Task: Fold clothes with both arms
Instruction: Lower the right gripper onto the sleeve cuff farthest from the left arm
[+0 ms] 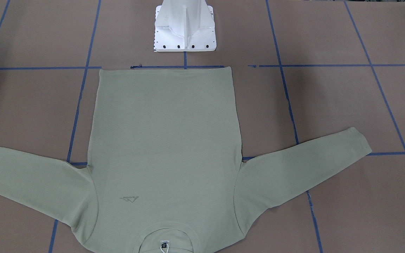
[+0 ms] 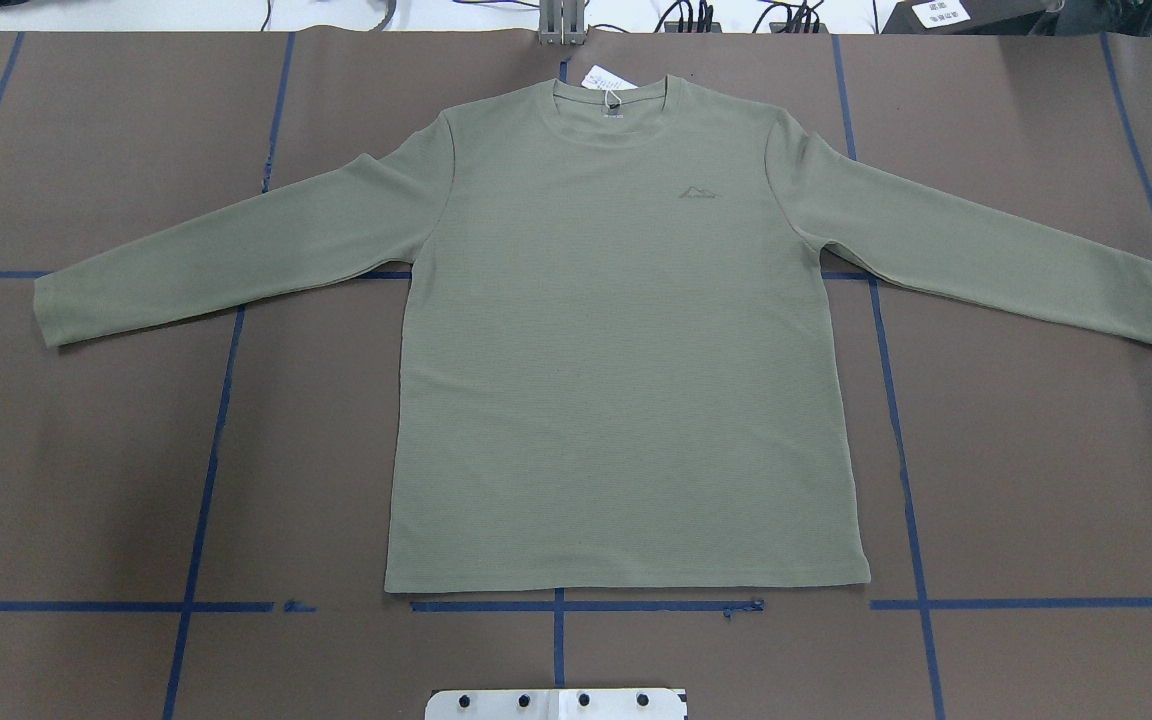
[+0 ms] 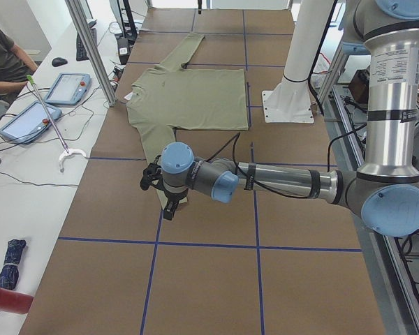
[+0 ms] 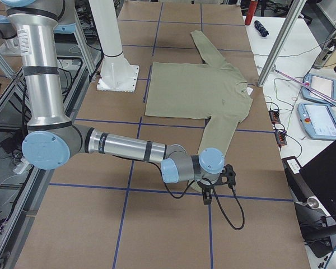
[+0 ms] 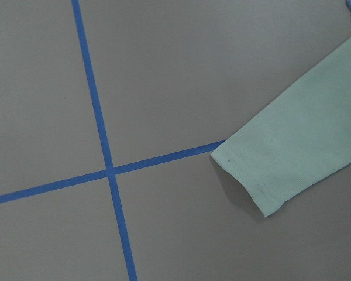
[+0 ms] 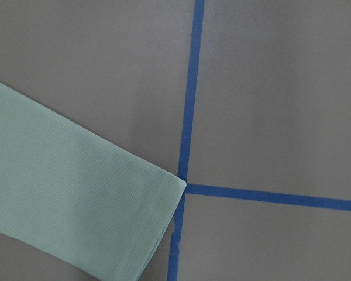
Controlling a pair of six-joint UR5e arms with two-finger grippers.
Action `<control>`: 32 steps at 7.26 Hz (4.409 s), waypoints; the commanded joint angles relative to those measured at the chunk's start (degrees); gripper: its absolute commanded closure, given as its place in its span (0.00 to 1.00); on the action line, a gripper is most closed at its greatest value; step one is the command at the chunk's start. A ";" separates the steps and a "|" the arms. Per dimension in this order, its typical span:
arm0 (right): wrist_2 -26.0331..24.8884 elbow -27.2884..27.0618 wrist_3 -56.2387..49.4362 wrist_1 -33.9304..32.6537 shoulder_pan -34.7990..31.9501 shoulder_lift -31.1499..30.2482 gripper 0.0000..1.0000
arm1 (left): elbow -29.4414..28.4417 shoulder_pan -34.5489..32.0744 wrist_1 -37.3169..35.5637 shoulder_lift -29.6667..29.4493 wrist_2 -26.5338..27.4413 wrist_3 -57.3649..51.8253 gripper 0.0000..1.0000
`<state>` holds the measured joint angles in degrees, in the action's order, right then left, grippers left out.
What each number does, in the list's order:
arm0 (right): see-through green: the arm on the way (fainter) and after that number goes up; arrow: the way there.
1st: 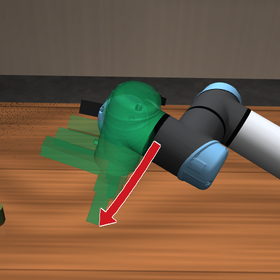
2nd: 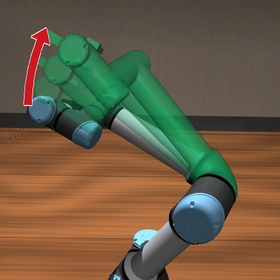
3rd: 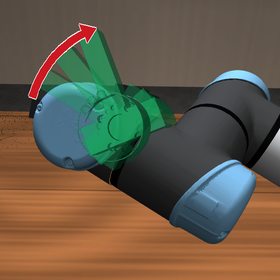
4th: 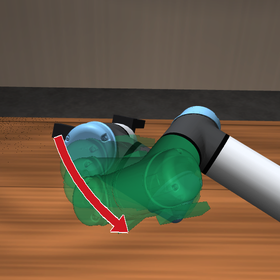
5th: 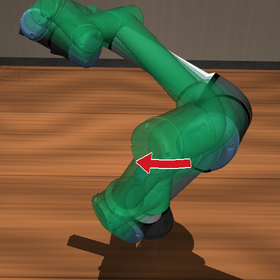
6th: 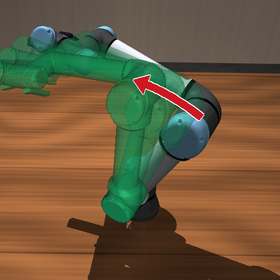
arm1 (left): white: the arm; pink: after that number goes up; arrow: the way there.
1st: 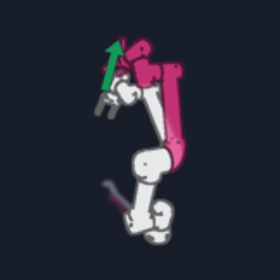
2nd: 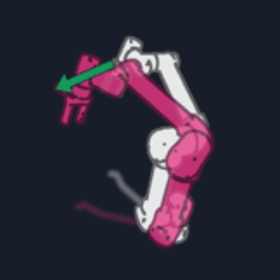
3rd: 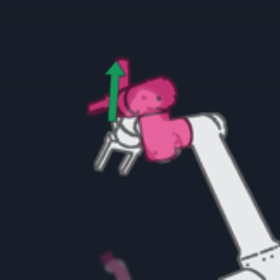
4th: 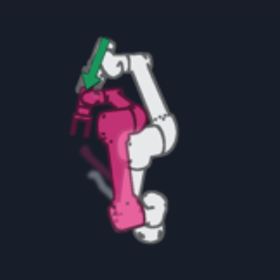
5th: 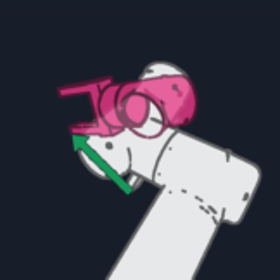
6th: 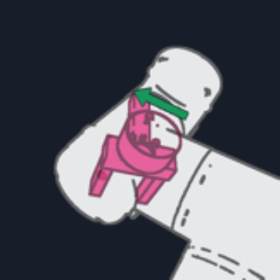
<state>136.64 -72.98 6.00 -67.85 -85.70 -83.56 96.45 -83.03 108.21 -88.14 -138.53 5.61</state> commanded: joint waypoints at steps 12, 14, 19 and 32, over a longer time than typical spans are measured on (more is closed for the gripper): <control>-5.42 10.84 10.79 19.51 13.54 1.47 0.00 | -2.67 0.59 6.23 -0.36 -0.69 0.37 0.00; -5.25 10.40 10.79 19.42 13.55 1.65 0.07 | -2.67 0.59 6.23 -0.36 -0.69 0.37 0.00; -5.33 10.49 10.79 18.54 13.37 1.21 0.17 | -2.76 0.59 6.05 -0.36 -2.17 0.45 0.00; -4.89 6.20 13.43 16.87 11.44 1.82 1.00 | -2.32 0.59 5.96 -0.36 -3.59 0.54 0.00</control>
<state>131.73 -64.84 19.39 -50.82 -74.02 -81.95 93.91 -82.44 114.21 -88.51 -142.16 6.08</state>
